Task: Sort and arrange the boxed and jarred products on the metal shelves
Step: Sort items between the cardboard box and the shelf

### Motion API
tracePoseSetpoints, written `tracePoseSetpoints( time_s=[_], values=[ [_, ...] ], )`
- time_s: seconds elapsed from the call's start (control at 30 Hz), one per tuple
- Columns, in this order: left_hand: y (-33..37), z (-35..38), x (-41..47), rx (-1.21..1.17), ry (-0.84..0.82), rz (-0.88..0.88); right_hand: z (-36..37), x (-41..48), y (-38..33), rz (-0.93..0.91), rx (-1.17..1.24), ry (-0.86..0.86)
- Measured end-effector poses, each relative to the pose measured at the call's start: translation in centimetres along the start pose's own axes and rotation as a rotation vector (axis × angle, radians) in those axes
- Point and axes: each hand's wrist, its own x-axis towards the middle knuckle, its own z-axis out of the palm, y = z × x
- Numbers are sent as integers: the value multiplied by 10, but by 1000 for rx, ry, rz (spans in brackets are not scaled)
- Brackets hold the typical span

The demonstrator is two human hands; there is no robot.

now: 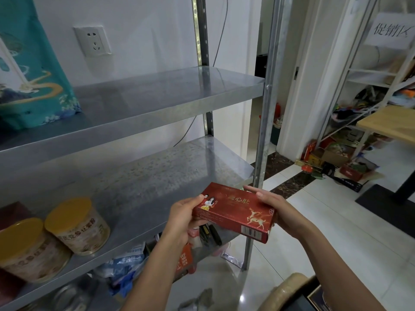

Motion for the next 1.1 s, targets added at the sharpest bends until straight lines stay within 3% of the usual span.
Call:
tracePoseSetpoints(
  time_s=[0.1, 0.2, 0.27, 0.37, 0.43, 0.63, 0.7, 0.87, 1.0, 1.1],
  values=[
    [-5, 2, 3, 205, -28, 60, 2, -1, -1, 55, -56, 66],
    [-21, 5, 2, 883, 170, 494, 3, 4, 1, 173, -36, 270],
    [-30, 10, -10, 907, 157, 794, 5, 7, 0, 202, -11, 382],
    [-44, 22, -24, 956, -101, 1047, 8, 13, 0, 199, -11, 545],
    [-51, 30, -28, 1028, -136, 1221, 15, 14, 0, 185, -3, 592],
    [-47, 36, -24, 953, -61, 1352, 28, 2, -7, 169, -26, 491],
    [-43, 33, -23, 899, -33, 1282, 28, -3, -9, 109, -34, 417],
    [-20, 29, -24, 456, 12, 746, 27, -14, 3, -63, -136, 273],
    [-7, 26, -15, -34, 1, 373, 26, -23, 7, 6, -135, 173],
    [-6, 25, -11, -115, -11, 208, 29, -22, 8, 68, -108, 169]
  ],
)
